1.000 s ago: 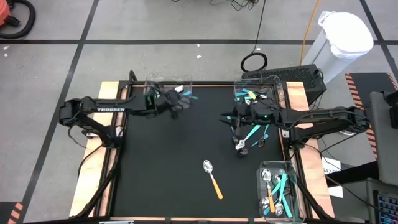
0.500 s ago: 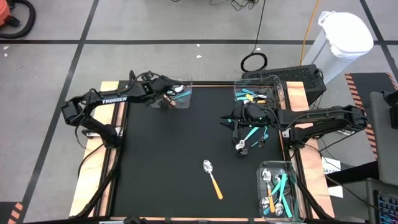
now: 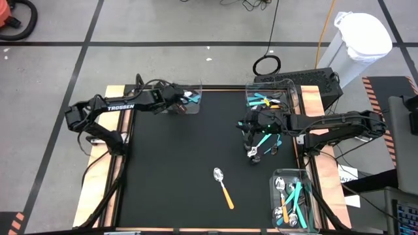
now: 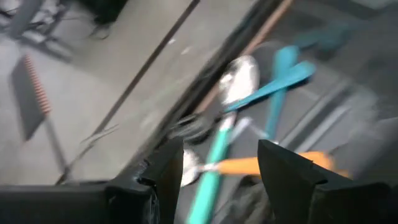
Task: Sort silverware by color (type)
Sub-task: Put the blue spoon into the top left transparent bin, then put the yellow spoon into the bottom transparent bin
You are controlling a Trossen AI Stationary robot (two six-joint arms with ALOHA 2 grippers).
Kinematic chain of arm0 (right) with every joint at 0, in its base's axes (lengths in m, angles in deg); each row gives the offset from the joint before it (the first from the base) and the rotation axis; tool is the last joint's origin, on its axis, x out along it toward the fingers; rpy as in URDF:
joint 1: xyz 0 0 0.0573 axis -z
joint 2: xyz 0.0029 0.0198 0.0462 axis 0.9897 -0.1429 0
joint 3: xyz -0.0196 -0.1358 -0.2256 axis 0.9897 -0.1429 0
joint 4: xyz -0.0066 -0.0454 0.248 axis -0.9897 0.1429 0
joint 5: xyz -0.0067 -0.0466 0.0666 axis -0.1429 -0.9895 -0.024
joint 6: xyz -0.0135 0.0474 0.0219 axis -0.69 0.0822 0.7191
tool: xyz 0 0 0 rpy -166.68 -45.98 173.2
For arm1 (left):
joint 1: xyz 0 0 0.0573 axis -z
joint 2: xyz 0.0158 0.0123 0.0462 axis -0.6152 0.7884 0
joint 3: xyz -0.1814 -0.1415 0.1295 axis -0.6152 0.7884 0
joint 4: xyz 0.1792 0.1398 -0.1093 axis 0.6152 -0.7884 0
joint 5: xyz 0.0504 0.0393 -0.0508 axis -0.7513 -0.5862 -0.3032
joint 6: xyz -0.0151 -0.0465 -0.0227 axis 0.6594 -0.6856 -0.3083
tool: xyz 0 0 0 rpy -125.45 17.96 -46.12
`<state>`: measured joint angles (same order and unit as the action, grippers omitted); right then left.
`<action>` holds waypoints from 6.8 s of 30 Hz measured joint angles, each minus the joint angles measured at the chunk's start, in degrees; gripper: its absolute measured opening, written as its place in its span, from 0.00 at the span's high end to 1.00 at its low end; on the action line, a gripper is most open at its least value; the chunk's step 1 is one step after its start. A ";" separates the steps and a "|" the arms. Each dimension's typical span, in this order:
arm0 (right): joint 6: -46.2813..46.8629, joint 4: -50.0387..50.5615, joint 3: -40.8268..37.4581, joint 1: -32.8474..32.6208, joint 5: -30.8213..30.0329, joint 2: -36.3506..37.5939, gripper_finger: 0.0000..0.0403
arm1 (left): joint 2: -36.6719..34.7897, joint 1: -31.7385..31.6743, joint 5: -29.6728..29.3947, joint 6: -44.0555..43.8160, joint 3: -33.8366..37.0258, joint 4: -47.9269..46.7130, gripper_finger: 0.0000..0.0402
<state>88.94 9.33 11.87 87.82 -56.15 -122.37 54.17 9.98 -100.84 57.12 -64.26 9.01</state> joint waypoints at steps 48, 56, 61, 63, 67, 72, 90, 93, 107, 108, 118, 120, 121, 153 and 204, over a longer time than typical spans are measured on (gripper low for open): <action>18.86 12.60 0.13 4.11 7.46 -22.80 0.69 | 12.39 25.87 22.00 -4.34 13.79 60.66 0.51; 12.18 11.81 -0.04 4.13 8.18 -21.81 0.96 | 12.39 25.80 21.97 -4.31 13.79 60.68 0.51; 6.77 4.07 -0.09 2.71 10.84 -19.32 0.97 | 12.39 25.77 21.95 -4.28 13.79 60.92 0.51; 5.04 0.74 -0.09 1.90 11.82 -18.14 0.98 | 12.39 25.77 21.95 -3.60 13.79 60.92 0.51; 2.63 -4.27 -0.09 1.36 16.60 -16.22 0.98 | 12.39 25.82 21.93 1.34 13.79 60.92 0.51; 2.91 -8.60 -0.07 1.36 21.43 -15.53 0.99 | 12.39 26.08 21.88 5.89 13.76 62.27 0.51; 5.99 -13.67 -0.07 1.30 27.88 -15.52 0.99 | 13.79 30.42 18.77 27.88 12.37 62.50 0.66; 6.22 -13.46 -0.07 1.29 28.49 -15.45 0.99 | 13.79 30.35 20.58 28.26 12.07 61.99 0.80; 9.34 -15.92 -0.02 1.62 21.62 -15.35 0.88 | 12.91 30.34 17.08 30.38 12.07 59.02 1.00; 9.32 -16.07 -0.02 1.91 19.91 -14.52 0.85 | 12.35 30.10 14.72 30.55 11.98 58.07 1.00; 4.71 -15.78 0.07 3.96 9.00 0.99 0.55 | -4.85 23.17 -0.50 27.03 11.98 32.52 1.00; 3.61 -13.97 0.07 3.92 9.06 3.32 0.51 | -9.12 20.47 -0.03 25.63 12.00 27.03 1.00; 3.71 -12.76 0.07 3.92 9.06 4.28 0.50 | -11.12 19.01 1.39 24.87 11.97 25.08 1.00; 26.99 -3.72 -0.02 -9.38 9.28 -13.99 0.50 | -16.44 -0.16 6.54 -4.66 12.41 9.41 0.37; 45.18 3.90 24.61 -33.50 6.33 -45.66 0.71 | 7.96 45.82 -5.26 -27.19 12.41 35.92 0.36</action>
<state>134.12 13.24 36.48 54.32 -49.82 -168.03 62.13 55.80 -106.11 29.93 -51.84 44.93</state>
